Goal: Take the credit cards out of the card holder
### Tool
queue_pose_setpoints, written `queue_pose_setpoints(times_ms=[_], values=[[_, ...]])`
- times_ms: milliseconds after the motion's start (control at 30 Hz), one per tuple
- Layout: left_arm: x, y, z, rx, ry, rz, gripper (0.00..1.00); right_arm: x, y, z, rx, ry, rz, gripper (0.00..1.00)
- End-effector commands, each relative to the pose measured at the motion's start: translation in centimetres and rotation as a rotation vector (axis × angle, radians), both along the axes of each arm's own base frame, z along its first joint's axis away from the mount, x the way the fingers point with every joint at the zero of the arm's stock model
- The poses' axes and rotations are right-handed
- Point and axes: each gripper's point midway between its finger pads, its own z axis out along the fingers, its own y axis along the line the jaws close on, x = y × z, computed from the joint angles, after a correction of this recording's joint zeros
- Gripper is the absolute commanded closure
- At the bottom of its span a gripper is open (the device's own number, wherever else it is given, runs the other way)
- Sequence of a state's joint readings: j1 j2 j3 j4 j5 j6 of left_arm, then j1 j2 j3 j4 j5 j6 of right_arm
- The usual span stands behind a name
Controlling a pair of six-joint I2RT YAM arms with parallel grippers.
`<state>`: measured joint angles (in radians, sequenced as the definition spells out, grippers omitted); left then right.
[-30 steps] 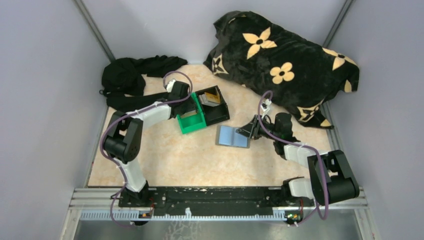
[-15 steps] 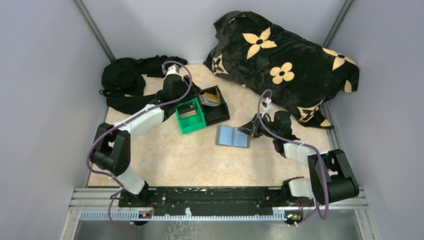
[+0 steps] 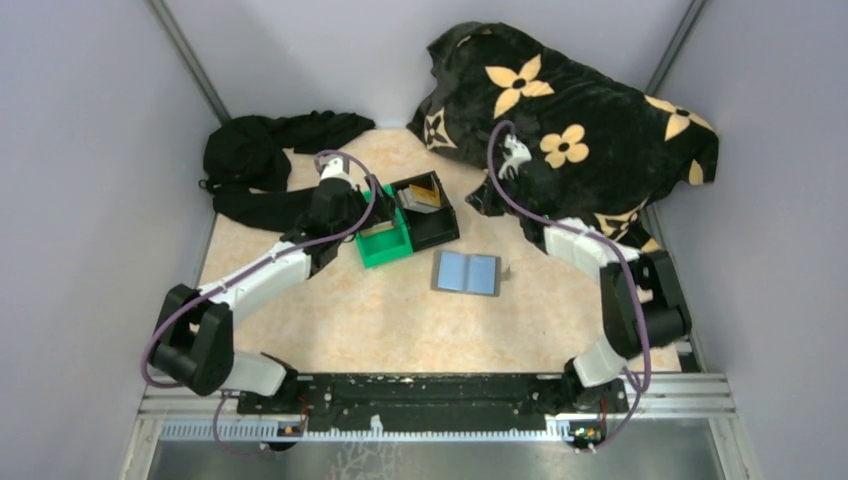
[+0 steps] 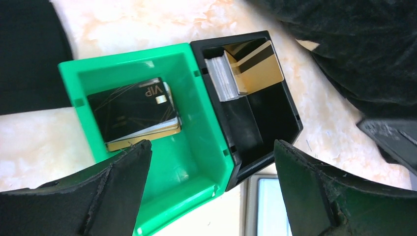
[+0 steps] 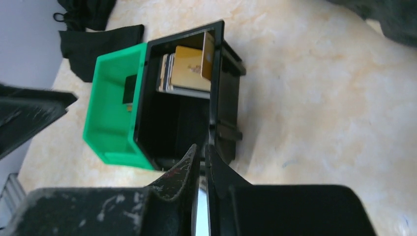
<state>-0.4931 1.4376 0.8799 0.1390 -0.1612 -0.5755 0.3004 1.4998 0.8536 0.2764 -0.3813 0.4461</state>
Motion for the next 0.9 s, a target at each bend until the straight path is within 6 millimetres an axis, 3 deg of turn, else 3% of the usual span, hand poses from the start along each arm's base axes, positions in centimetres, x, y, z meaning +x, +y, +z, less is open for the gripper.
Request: queue_pose_setpoints(times_ms=[0,133,300,633,867], values=[[-1.1,1.8,1.4,0.021,-0.048,0.048,0.01,3.9,2.1,1.2,-0.119,-0.060,-0.024,0.92],[-1.9,2.8,1.8,0.026,-0.045,0.076,0.01,6.5,4.5,-0.3,-0.130,-0.028,-0.001,0.94],[-2.2,3.4,1.6,0.034,-0.025,0.091,0.01,8.5,6.0,-2.4,-0.161,0.014,0.010,0.94],[-2.1,3.6,1.3,0.032,-0.017,0.093,0.01,9.2,7.7,-3.0,-0.163,0.020,0.042,0.94],[-1.9,3.1,1.2,0.016,-0.009,0.073,0.01,9.5,7.2,-2.4,-0.190,-0.007,0.016,0.94]])
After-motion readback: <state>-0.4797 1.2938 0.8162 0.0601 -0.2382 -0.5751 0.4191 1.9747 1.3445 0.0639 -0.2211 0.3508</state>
